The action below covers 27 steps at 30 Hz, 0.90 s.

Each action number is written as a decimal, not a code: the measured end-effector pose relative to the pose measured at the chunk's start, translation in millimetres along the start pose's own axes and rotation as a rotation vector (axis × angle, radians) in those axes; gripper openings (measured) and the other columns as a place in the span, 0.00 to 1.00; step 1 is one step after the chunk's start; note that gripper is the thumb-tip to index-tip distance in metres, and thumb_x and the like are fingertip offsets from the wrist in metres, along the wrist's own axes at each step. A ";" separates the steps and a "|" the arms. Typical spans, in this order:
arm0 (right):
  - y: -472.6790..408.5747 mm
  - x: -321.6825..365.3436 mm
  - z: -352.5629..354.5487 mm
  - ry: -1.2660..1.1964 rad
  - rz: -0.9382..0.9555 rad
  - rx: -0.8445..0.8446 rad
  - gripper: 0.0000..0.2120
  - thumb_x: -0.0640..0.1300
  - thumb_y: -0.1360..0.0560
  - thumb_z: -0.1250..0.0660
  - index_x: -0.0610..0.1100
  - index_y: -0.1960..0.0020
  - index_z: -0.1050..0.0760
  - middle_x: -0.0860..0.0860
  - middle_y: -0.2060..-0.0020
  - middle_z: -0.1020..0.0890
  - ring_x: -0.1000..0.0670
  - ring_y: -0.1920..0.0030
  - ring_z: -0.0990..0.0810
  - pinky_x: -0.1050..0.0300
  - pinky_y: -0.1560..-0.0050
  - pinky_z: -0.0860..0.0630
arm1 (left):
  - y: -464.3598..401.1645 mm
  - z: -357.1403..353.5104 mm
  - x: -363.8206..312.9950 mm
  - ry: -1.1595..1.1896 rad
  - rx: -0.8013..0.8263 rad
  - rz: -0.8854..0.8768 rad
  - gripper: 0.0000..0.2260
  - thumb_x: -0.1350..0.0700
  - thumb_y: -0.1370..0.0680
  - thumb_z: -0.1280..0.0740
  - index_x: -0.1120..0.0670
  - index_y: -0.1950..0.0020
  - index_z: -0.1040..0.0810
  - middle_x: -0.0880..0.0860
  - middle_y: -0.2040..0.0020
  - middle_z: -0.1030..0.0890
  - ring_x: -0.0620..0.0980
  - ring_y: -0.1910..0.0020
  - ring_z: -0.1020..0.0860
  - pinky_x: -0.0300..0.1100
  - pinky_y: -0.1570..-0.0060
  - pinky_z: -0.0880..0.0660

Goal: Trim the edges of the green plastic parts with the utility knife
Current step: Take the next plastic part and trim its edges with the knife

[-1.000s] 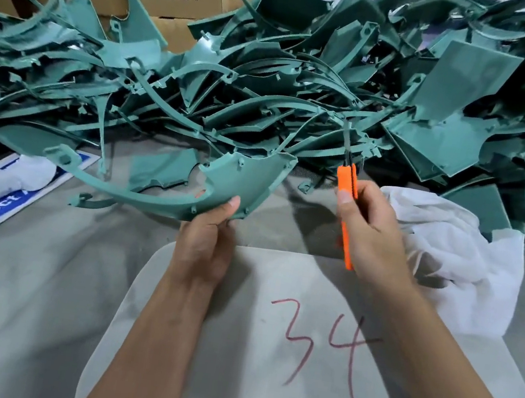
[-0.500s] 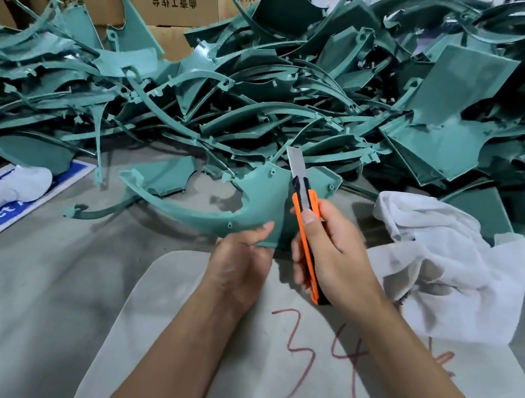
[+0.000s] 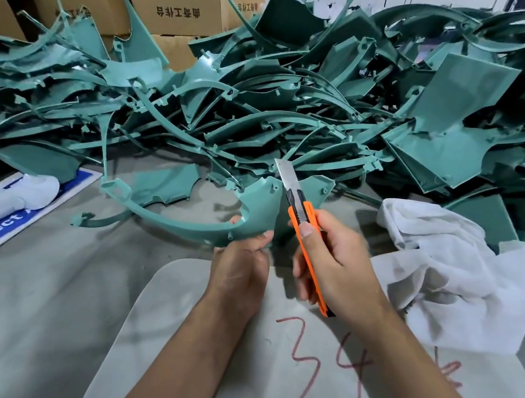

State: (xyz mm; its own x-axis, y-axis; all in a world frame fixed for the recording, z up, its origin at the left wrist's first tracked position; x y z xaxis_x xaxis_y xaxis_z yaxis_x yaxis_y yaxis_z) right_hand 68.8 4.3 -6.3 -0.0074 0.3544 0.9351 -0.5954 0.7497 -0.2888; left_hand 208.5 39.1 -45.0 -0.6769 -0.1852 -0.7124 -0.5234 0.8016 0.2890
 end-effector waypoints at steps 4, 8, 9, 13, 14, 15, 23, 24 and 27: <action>-3.5 -6.8 6.9 0.108 -0.039 -0.083 0.12 0.45 0.13 0.42 0.43 0.54 0.28 0.43 0.71 0.20 0.40 0.77 0.22 0.51 0.77 0.27 | 2.1 -5.2 -13.6 0.204 -0.070 -0.204 0.23 0.77 0.24 0.41 0.67 0.29 0.27 0.61 0.31 0.22 0.59 0.30 0.24 0.51 0.27 0.30; -3.6 -8.7 11.4 0.283 0.052 -0.148 0.13 0.46 0.13 0.42 0.45 0.56 0.29 0.44 0.72 0.21 0.43 0.75 0.22 0.45 0.73 0.26 | -7.1 -0.1 -16.6 0.264 -0.161 -0.320 0.26 0.81 0.26 0.42 0.66 0.30 0.27 0.60 0.31 0.23 0.58 0.30 0.24 0.50 0.30 0.28; -2.3 -7.6 10.3 0.273 0.090 -0.131 0.13 0.46 0.13 0.42 0.46 0.55 0.29 0.45 0.72 0.21 0.45 0.76 0.22 0.49 0.73 0.27 | -9.2 3.1 -16.2 0.257 -0.167 -0.333 0.26 0.81 0.26 0.41 0.68 0.29 0.29 0.61 0.30 0.23 0.59 0.30 0.25 0.52 0.28 0.29; 2.0 -2.0 6.1 0.189 0.174 -0.046 0.11 0.49 0.14 0.42 0.52 0.55 0.29 0.47 0.71 0.20 0.46 0.78 0.22 0.57 0.76 0.29 | -11.7 10.6 -17.4 0.133 -0.120 -0.379 0.21 0.79 0.24 0.41 0.69 0.31 0.28 0.61 0.34 0.23 0.59 0.31 0.25 0.52 0.26 0.32; 2.0 -1.4 6.1 0.173 0.178 -0.032 0.11 0.49 0.14 0.42 0.52 0.55 0.29 0.47 0.71 0.20 0.45 0.78 0.22 0.57 0.77 0.29 | -8.0 12.8 -19.3 0.065 -0.086 -0.412 0.17 0.78 0.23 0.41 0.67 0.35 0.27 0.61 0.39 0.23 0.56 0.34 0.23 0.49 0.27 0.30; 2.0 -1.2 6.4 0.163 0.179 -0.023 0.11 0.49 0.14 0.42 0.52 0.54 0.29 0.47 0.71 0.20 0.45 0.78 0.22 0.57 0.77 0.29 | -5.8 15.9 -21.0 -0.032 -0.069 -0.436 0.13 0.76 0.22 0.40 0.66 0.39 0.26 0.61 0.44 0.23 0.51 0.41 0.21 0.45 0.32 0.27; 2.2 -3.5 7.2 0.134 0.153 0.052 0.11 0.50 0.15 0.42 0.52 0.54 0.28 0.46 0.70 0.20 0.44 0.78 0.22 0.58 0.78 0.30 | -3.3 15.5 -29.4 -0.147 -0.030 -0.495 0.15 0.77 0.22 0.38 0.56 0.57 0.30 0.53 0.58 0.28 0.45 0.57 0.27 0.37 0.49 0.30; 1.9 -3.6 7.1 0.121 0.147 0.054 0.11 0.50 0.15 0.42 0.53 0.55 0.28 0.46 0.70 0.20 0.43 0.78 0.22 0.58 0.78 0.30 | -4.1 15.6 -29.2 -0.137 -0.026 -0.487 0.16 0.77 0.23 0.38 0.56 0.57 0.31 0.53 0.57 0.29 0.45 0.57 0.27 0.37 0.49 0.30; 0.5 -4.2 8.4 0.093 0.116 0.039 0.13 0.49 0.14 0.42 0.57 0.57 0.28 0.45 0.70 0.19 0.43 0.79 0.23 0.57 0.77 0.30 | -5.1 18.2 -28.2 -0.131 -0.014 -0.480 0.12 0.76 0.22 0.38 0.59 0.50 0.29 0.56 0.55 0.29 0.46 0.55 0.27 0.37 0.47 0.31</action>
State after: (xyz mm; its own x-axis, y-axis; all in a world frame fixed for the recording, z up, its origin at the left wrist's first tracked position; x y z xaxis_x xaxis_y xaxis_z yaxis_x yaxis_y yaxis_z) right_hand 61.8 -1.5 -8.7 -0.0049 0.4888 0.8724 -0.6256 0.6791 -0.3840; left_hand 239.7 50.5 -37.9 -0.2874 -0.4579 -0.8413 -0.7674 0.6356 -0.0838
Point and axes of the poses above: each hand's wrist, its own y-axis away from the middle knuckle, its own z-axis out of the back of the hand, x = y × z, the point moved 1 cm from there along -y, towards the middle knuckle
